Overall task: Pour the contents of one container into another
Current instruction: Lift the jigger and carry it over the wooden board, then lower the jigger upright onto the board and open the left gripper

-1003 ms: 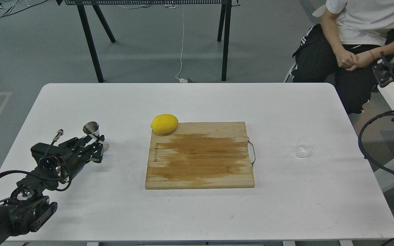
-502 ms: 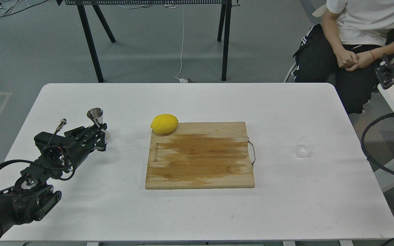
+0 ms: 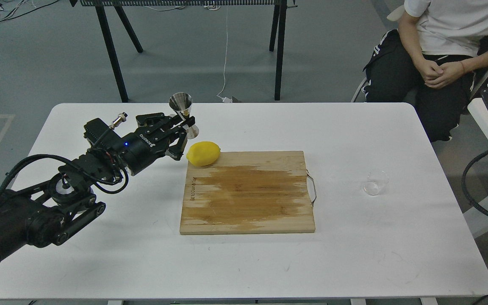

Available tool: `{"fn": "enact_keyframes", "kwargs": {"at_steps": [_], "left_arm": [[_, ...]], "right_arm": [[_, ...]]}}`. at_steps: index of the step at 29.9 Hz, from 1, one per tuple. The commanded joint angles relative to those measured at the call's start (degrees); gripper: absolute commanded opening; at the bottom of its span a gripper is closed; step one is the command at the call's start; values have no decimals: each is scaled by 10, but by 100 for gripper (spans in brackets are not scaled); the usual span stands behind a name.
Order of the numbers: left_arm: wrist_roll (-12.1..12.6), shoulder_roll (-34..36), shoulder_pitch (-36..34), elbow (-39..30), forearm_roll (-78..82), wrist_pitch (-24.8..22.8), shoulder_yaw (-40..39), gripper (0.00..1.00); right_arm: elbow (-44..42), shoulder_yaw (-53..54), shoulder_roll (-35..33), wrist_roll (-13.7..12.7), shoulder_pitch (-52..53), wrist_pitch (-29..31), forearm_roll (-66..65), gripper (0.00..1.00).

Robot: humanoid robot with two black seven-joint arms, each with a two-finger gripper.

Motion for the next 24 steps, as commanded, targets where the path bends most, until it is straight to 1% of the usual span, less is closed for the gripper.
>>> {"fn": "enact_keyframes", "kwargs": {"at_steps": [1, 8, 13, 19, 21, 24], "left_arm": [[-1, -8, -22, -5, 11, 0, 35, 12], [0, -73, -44, 15, 11, 0, 120, 13], [0, -138, -42, 64, 11, 0, 141, 13], [1, -190, -39, 145, 11, 0, 172, 14], [2, -208, -39, 153, 11, 0, 173, 15], [2, -213, -38, 156, 11, 0, 173, 16]], "right_arm": [[0, 0, 0, 0, -3, 0, 0, 100], [-1, 0, 1, 1, -3, 0, 0, 100], [-1, 1, 0, 1, -9, 0, 0, 100], [-2, 1, -7, 1, -14, 0, 0, 100], [-2, 1, -7, 1, -14, 0, 0, 100], [-1, 1, -7, 0, -14, 0, 0, 100]]}}
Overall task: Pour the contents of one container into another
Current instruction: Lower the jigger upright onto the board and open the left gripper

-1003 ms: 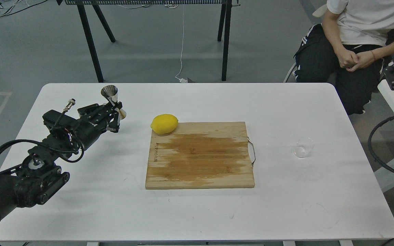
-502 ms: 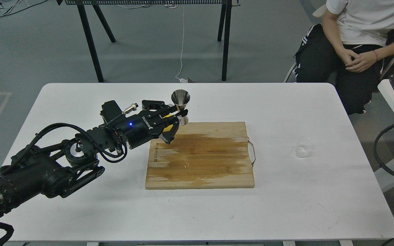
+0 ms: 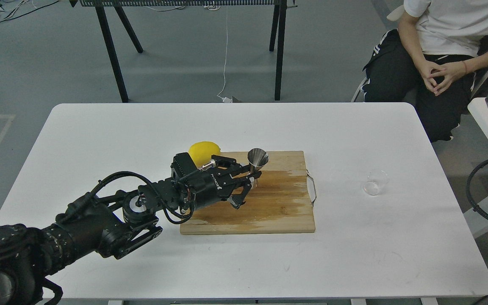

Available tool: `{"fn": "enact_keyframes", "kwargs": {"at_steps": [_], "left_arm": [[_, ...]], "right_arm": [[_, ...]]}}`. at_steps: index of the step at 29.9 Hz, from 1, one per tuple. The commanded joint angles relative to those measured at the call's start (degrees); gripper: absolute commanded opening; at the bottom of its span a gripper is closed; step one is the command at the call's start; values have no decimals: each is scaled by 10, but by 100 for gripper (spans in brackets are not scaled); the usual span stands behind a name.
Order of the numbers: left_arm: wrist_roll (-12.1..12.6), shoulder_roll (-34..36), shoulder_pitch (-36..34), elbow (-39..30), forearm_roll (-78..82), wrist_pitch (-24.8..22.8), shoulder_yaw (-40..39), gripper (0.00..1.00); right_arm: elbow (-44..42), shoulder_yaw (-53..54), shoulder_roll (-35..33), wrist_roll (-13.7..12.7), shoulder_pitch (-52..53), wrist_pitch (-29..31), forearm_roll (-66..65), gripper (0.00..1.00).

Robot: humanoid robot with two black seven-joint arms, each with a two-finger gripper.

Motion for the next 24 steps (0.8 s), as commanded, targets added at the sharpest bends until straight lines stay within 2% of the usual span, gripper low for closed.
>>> {"fn": "enact_keyframes", "kwargs": {"at_steps": [1, 6, 24], "left_arm": [[0, -9, 2, 9, 0, 0, 1, 16], [1, -37, 1, 64, 0, 0, 13, 17], [1, -45, 4, 81, 0, 0, 13, 21]], "right_arm": [[1, -1, -1, -1, 0, 0, 0, 100], [3, -5, -1, -2, 5, 0, 0, 100], [2, -7, -22, -4, 4, 0, -1, 100]]}}
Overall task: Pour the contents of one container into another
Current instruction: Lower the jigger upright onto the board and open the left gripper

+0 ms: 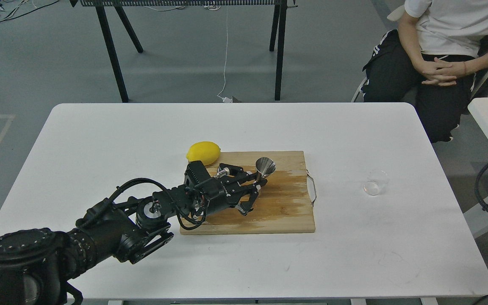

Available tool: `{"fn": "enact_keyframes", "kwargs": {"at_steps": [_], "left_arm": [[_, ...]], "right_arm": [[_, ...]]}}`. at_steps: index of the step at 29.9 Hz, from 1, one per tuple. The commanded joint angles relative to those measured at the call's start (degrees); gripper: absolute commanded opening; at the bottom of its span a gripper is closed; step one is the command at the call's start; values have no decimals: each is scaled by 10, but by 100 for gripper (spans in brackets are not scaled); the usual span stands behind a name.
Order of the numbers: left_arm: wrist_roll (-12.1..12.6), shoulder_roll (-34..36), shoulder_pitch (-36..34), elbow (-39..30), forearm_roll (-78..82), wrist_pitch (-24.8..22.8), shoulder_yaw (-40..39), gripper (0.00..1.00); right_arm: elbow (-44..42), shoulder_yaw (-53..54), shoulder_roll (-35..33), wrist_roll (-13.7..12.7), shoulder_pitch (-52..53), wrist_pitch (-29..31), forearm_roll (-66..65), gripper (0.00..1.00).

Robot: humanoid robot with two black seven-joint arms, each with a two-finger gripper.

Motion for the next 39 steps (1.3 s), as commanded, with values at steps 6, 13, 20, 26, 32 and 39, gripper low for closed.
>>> {"fn": "enact_keyframes", "kwargs": {"at_steps": [6, 13, 20, 26, 32, 39], "left_arm": [[0, 0, 2, 2, 0, 0, 0, 24], [0, 0, 4, 4, 0, 0, 0, 27], [-1, 0, 4, 6, 0, 0, 0, 29], [-2, 1, 3, 6, 0, 0, 0, 41], [-2, 1, 4, 4, 0, 0, -2, 69], [-3, 16, 16, -9, 0, 0, -4, 81]], "right_arm": [[0, 1, -1, 0, -2, 0, 1, 100], [0, 0, 0, 0, -2, 0, 1, 100], [0, 0, -1, 0, -2, 0, 1, 100], [0, 0, -1, 0, -3, 0, 1, 100], [0, 1, -1, 0, -4, 0, 1, 100], [0, 2, -5, 0, -11, 0, 1, 100]]}}
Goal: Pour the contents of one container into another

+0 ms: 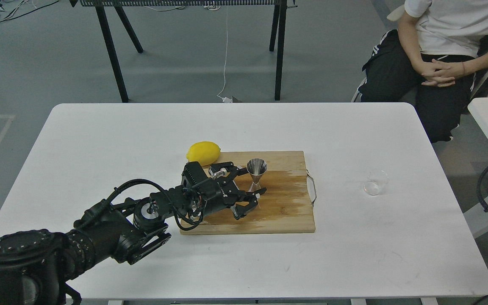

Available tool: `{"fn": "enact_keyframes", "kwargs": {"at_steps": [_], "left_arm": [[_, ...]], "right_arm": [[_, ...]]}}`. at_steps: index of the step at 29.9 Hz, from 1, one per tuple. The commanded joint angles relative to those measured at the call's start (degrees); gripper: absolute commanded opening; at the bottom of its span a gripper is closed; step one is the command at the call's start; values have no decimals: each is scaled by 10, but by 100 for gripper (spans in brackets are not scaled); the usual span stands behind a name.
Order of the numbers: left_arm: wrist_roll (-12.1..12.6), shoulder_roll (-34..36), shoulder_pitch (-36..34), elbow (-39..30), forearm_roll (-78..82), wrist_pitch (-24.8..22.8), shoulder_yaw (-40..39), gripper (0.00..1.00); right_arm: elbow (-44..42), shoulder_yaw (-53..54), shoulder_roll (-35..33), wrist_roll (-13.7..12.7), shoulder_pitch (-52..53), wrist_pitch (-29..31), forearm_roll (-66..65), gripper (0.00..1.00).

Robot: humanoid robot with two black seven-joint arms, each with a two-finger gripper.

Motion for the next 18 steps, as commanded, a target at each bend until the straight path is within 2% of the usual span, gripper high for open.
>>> {"fn": "enact_keyframes", "kwargs": {"at_steps": [1, 4, 13, 16, 18], "left_arm": [[0, 12, 11, -8, 0, 0, -4, 83], [1, 36, 14, -31, 0, 0, -6, 86], [1, 182, 19, -209, 0, 0, -9, 87], [1, 243, 15, -281, -15, 0, -27, 87], [1, 280, 15, -328, -55, -17, -53, 87]], "right_arm": [[0, 0, -1, 0, -8, 0, 0, 100], [0, -1, -6, -1, -11, 0, 0, 100], [-2, -1, -15, 2, -32, 0, 0, 100], [-3, -1, -30, 4, -51, 0, -1, 100], [-4, -1, -41, 4, -58, 0, -1, 100]]}}
